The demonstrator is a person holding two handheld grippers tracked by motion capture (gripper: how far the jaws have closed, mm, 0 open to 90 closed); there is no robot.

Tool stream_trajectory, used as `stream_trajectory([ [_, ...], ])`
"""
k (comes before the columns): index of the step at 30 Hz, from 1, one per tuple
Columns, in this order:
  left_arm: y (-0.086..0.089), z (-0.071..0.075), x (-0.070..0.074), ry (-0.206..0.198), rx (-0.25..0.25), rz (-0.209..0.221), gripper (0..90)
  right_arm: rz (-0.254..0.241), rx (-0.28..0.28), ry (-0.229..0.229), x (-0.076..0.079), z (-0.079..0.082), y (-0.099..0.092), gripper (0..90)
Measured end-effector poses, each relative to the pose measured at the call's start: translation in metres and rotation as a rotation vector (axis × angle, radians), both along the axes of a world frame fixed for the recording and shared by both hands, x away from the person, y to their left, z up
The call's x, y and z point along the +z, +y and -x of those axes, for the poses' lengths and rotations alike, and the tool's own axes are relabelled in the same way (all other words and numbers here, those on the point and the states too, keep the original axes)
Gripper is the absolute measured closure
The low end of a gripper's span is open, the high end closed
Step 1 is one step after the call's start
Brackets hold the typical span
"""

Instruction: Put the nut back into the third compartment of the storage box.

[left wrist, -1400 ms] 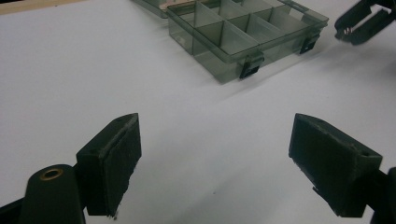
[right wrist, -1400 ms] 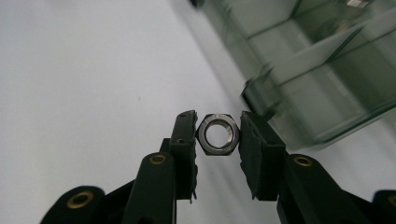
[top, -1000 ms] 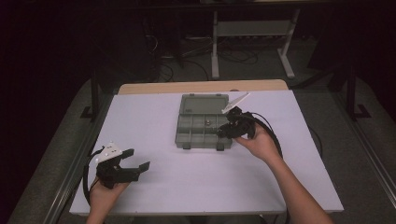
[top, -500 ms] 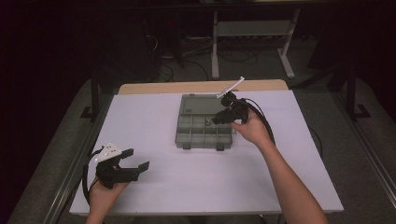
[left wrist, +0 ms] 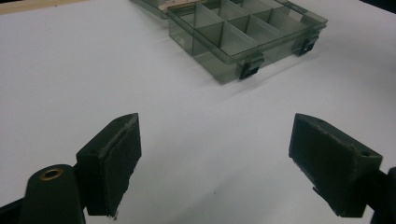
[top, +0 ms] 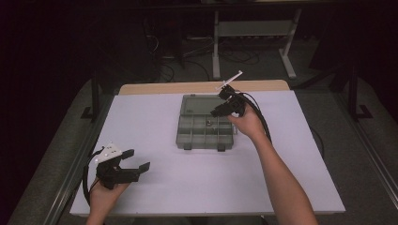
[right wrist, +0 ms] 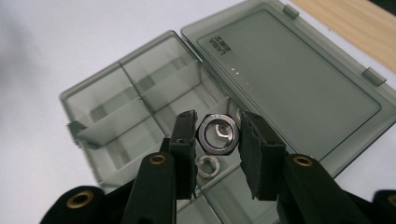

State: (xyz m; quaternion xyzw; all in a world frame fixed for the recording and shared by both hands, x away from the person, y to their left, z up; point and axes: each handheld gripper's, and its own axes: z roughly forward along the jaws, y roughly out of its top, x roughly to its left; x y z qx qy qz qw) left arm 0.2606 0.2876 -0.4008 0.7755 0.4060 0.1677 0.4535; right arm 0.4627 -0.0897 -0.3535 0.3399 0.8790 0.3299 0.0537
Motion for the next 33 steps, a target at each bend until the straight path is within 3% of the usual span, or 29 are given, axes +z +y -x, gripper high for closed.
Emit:
stream_trajectory([
  [22, 0.001, 0.0, 0.001, -0.007, -0.003, -0.002, 16.6, 0.055, -0.022, 0.067, -0.042, -0.013, 0.022, 66.1],
  [28, 0.002, 0.001, 0.001, 0.001, 0.0, -0.003, 16.6, 0.068, -0.023, 0.073, -0.047, -0.013, 0.024, 65.2],
  [33, 0.002, 0.001, 0.001, 0.001, 0.0, -0.001, 16.6, 0.041, -0.028, 0.058, -0.045, -0.01, 0.021, 60.5],
])
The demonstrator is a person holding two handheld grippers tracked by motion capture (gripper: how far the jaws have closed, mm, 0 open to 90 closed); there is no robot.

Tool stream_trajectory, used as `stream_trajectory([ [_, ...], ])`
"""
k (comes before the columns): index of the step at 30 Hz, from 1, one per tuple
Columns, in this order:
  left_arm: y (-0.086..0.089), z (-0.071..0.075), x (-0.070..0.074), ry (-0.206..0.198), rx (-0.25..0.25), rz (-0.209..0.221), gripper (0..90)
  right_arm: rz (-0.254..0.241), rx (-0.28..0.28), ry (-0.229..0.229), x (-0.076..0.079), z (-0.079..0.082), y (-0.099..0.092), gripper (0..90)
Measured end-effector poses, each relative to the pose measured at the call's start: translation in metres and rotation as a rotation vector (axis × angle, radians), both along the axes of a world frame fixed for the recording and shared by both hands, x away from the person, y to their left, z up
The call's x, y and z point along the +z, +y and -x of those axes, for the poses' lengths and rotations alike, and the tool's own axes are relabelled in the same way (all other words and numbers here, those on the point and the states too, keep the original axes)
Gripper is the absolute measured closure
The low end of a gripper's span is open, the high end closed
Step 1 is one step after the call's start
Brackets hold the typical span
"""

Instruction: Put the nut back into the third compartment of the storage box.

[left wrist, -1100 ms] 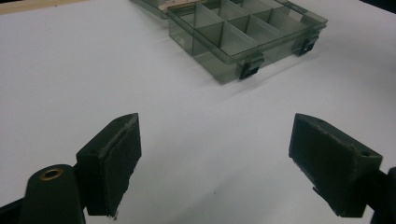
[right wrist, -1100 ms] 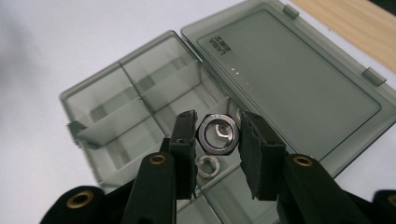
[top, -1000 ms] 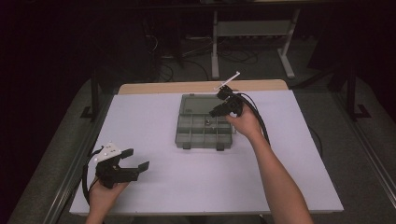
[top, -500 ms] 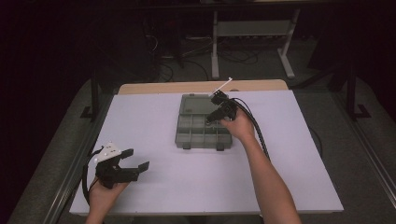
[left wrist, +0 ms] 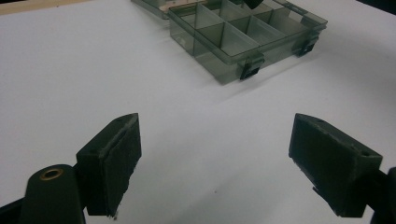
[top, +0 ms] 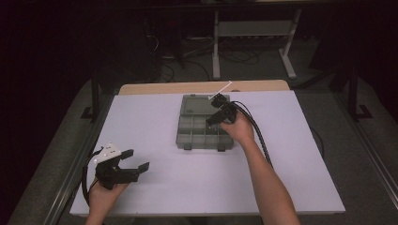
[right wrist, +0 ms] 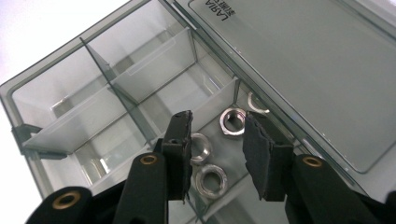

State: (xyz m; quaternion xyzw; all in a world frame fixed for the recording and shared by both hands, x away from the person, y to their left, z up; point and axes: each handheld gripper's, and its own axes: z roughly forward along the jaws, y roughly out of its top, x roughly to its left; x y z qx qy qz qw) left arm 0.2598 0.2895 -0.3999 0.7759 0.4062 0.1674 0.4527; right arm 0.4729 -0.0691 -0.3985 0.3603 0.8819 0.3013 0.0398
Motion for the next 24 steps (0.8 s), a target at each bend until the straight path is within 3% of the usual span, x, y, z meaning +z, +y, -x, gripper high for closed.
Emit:
stream_trajectory([
  [11, -0.003, 0.0, -0.002, -0.003, -0.004, -0.006, 16.6, -0.054, -0.034, -0.035, 0.013, 0.015, -0.032, 47.5],
  [24, -0.004, -0.001, -0.003, 0.004, -0.008, -0.018, 16.6, -0.112, -0.09, -0.054, 0.015, 0.036, -0.069, 40.2],
])
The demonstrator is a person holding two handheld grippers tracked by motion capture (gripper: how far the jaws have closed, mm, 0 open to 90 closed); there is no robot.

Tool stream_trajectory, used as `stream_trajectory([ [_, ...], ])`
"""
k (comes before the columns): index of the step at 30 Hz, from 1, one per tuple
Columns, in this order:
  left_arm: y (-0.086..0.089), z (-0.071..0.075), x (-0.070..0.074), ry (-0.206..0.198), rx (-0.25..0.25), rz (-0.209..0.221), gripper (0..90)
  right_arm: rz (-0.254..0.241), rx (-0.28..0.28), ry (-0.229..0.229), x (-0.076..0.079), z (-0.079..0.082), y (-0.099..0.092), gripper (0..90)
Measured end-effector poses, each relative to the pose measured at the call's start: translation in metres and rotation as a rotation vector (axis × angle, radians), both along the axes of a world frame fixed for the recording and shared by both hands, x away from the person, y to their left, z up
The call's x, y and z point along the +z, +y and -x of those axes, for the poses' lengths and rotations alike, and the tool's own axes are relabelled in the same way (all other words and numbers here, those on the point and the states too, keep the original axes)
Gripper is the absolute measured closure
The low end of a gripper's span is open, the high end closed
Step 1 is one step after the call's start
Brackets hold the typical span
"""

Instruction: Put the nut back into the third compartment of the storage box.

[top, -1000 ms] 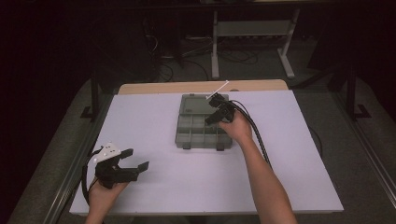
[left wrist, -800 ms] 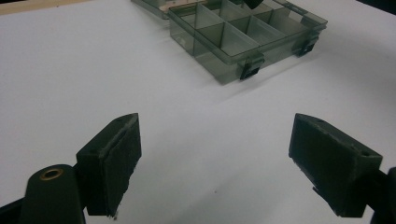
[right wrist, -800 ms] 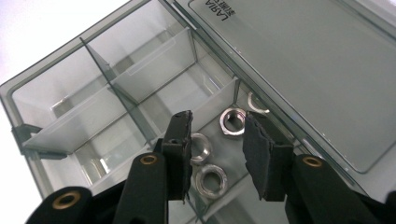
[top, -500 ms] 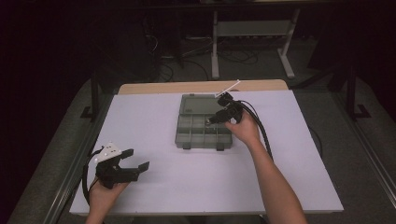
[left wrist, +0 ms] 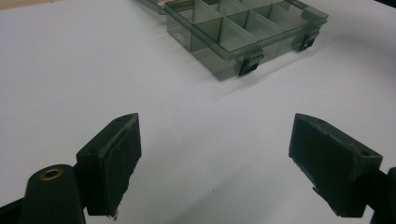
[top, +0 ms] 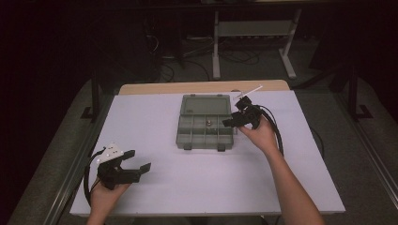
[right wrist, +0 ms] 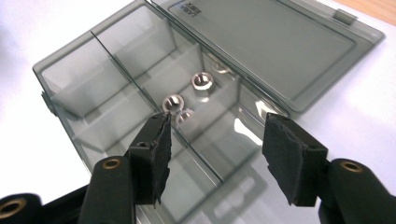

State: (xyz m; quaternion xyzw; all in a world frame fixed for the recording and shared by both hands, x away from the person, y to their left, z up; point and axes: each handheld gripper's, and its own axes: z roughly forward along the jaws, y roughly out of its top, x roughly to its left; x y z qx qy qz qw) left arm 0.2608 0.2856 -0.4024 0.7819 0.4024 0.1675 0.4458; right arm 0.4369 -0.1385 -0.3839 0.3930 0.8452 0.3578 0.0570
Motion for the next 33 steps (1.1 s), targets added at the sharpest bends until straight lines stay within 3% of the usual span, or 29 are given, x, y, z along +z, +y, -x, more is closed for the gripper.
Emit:
stream_trajectory([
  [17, -0.002, 0.0, -0.001, 0.002, 0.002, 0.001, 16.6, -0.031, -0.046, -0.028, -0.004, 0.024, -0.037, 34.8],
  [33, -0.003, -0.001, -0.001, 0.0, -0.004, -0.006, 16.6, -0.042, -0.052, -0.057, -0.006, 0.048, -0.052, 29.5],
])
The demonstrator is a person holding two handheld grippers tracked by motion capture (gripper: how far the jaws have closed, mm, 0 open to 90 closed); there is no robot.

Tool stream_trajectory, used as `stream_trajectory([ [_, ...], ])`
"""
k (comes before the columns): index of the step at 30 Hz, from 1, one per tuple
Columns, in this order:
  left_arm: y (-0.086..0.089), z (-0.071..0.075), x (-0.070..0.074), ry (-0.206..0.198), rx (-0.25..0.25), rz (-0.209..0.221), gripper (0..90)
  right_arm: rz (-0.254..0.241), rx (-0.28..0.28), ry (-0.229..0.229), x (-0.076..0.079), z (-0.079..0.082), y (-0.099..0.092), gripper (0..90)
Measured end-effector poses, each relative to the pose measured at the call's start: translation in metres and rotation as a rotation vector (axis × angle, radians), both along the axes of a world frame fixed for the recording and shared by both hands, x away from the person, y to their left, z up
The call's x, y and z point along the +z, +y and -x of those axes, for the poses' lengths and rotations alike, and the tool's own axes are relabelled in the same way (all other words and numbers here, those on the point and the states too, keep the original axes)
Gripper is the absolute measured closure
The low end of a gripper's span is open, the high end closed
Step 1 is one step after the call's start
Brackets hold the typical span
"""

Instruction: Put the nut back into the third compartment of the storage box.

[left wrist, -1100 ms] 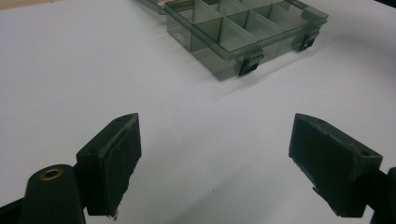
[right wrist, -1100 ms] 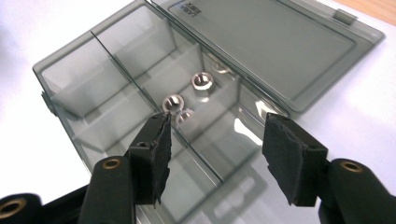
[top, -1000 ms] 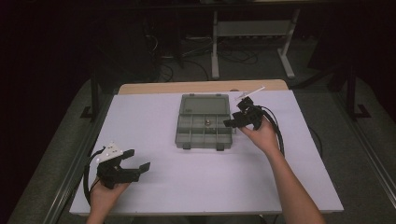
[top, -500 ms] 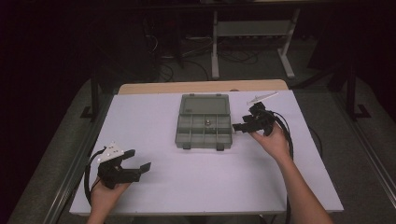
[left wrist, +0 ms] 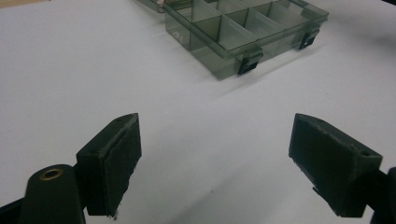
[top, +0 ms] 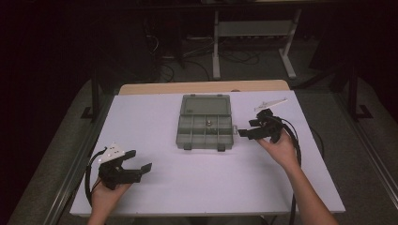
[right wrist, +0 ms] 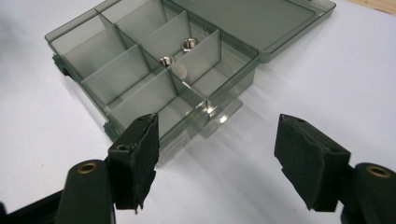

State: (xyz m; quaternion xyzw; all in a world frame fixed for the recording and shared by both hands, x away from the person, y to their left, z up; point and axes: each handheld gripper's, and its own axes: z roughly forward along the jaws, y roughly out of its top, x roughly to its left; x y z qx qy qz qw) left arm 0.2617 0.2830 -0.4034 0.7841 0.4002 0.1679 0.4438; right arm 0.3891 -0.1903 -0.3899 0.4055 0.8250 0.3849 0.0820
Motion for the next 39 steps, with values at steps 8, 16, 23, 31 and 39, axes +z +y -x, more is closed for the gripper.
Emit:
stream_trajectory([
  [8, -0.001, 0.0, 0.0, 0.0, 0.003, 0.003, 16.6, -0.004, -0.003, -0.02, -0.004, 0.016, -0.008, 27.3],
  [16, -0.002, 0.0, -0.001, 0.006, 0.007, 0.01, 16.6, -0.025, -0.015, -0.043, -0.003, 0.031, -0.017, 25.3],
  [23, -0.002, 0.001, -0.001, 0.005, 0.007, 0.013, 16.6, -0.036, -0.024, -0.063, -0.004, 0.046, -0.024, 23.7],
  [31, -0.002, 0.0, -0.001, -0.001, -0.001, 0.001, 16.6, -0.033, -0.032, -0.075, -0.007, 0.059, -0.029, 21.6],
  [39, -0.002, 0.001, -0.002, 0.011, 0.011, 0.01, 16.6, -0.033, -0.047, -0.085, -0.011, 0.071, -0.034, 19.1],
])
